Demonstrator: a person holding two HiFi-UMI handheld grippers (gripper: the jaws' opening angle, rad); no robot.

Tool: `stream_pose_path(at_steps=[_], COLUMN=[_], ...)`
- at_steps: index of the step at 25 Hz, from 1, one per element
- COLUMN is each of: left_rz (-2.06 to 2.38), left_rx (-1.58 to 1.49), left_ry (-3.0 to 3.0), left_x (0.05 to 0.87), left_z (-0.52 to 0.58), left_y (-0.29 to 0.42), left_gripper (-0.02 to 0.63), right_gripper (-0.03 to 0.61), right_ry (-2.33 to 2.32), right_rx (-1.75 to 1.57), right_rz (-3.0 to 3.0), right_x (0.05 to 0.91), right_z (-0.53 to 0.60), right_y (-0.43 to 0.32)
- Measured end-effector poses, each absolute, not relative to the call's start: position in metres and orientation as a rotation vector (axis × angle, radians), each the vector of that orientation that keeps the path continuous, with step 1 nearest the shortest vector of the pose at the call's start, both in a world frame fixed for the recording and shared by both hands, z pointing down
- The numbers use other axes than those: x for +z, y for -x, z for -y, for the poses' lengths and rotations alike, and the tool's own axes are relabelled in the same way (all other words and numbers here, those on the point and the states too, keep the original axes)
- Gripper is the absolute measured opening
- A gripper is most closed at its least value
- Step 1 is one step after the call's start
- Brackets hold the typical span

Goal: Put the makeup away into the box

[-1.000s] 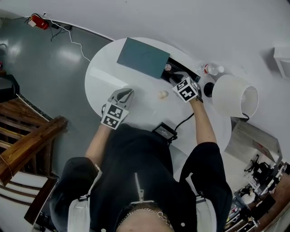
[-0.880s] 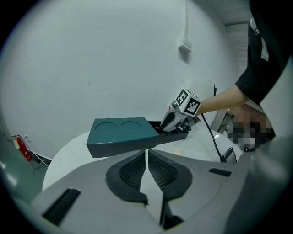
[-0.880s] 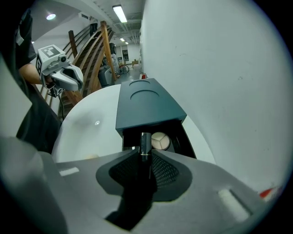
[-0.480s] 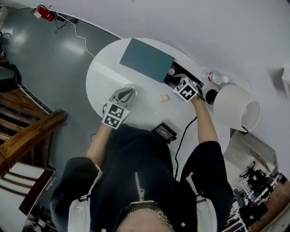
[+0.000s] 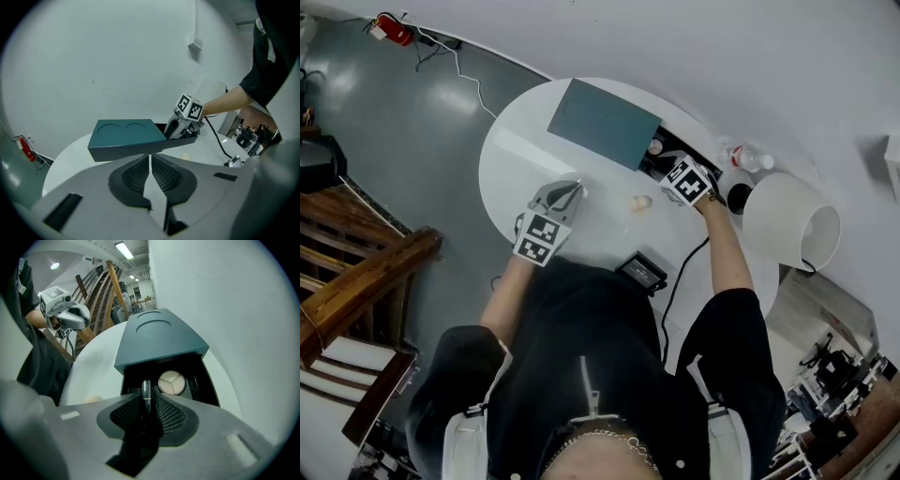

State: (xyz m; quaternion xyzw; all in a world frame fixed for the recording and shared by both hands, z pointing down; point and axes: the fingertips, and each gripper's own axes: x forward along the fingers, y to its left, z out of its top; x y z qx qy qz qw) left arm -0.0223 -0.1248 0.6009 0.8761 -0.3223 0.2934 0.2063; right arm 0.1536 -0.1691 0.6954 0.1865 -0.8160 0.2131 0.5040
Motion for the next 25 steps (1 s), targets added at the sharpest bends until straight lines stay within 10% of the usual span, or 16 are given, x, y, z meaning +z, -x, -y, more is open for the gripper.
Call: stream_pose_path(at_steps=[25], left_rz=[0.805], left_rx=[0.797], left_ry=[-2.555], left_x=[0.579], left_z=[0.091], left_y=[0.020], left_gripper=[0.015], right_gripper=[0.126], right_ry=[-0.604], right_rx=[0.379], right_rz=[2.115], right_x=[0.619], right_z=[0.108], right_y=[-0.130])
